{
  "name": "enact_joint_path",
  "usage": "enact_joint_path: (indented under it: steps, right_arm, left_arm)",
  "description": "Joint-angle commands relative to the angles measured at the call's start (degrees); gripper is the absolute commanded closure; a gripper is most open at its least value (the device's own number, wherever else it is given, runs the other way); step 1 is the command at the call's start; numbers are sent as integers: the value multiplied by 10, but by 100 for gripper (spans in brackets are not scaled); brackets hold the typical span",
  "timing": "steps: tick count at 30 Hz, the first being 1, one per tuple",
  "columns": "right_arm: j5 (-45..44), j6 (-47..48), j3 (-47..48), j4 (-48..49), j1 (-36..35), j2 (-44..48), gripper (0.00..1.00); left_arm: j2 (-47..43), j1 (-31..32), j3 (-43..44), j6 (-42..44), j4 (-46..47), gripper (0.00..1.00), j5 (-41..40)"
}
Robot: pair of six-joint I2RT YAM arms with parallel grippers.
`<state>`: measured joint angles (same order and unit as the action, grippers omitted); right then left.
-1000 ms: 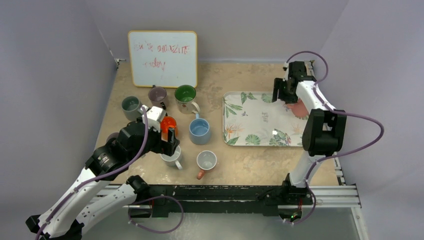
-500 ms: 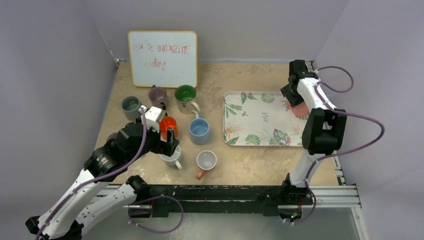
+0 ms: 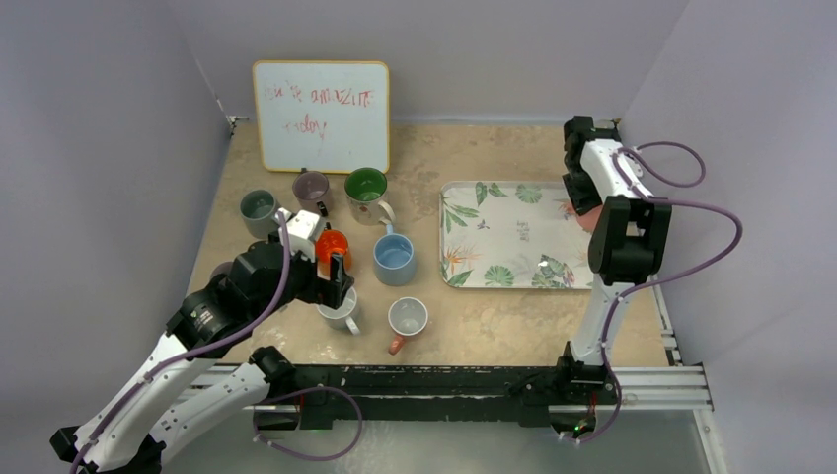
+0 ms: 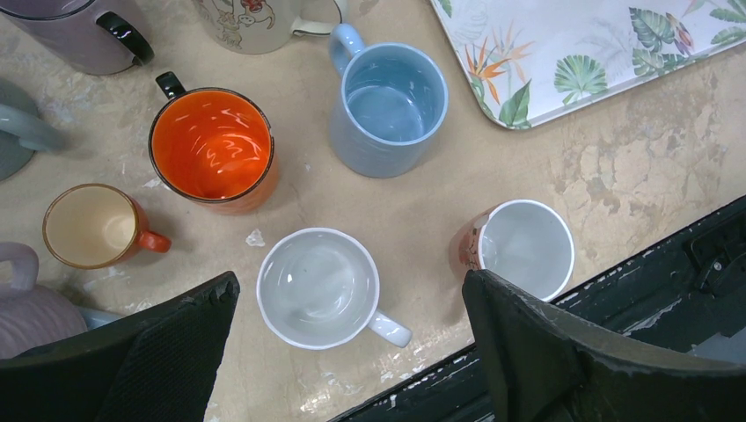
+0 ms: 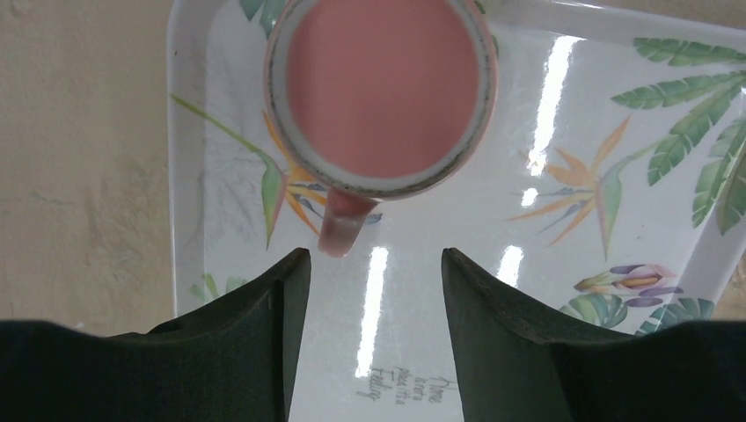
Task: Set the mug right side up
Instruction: Turn over the cup on the tray.
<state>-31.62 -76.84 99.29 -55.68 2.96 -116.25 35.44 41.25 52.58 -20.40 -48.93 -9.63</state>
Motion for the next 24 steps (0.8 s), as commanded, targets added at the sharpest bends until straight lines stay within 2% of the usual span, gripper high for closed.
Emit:
enact_joint_path:
  steps: [1,16,21,24]
  right_arm:
    - [-62,-61,15,-43,6,13,41]
    - [-61,-51,49,-37,23,-28,43]
    - [-65,-53,42,-34,26,-26,48]
    - [-60,-47,30,-26,26,-21,55]
  left_arm:
    - [5,-2,-4,1,13,2,-4]
    - [8,-2,-5,1,12,2,-5]
    - [11,-2,-6,1,14,2,-4]
    - [19,-2,-4,3,14,2,-2]
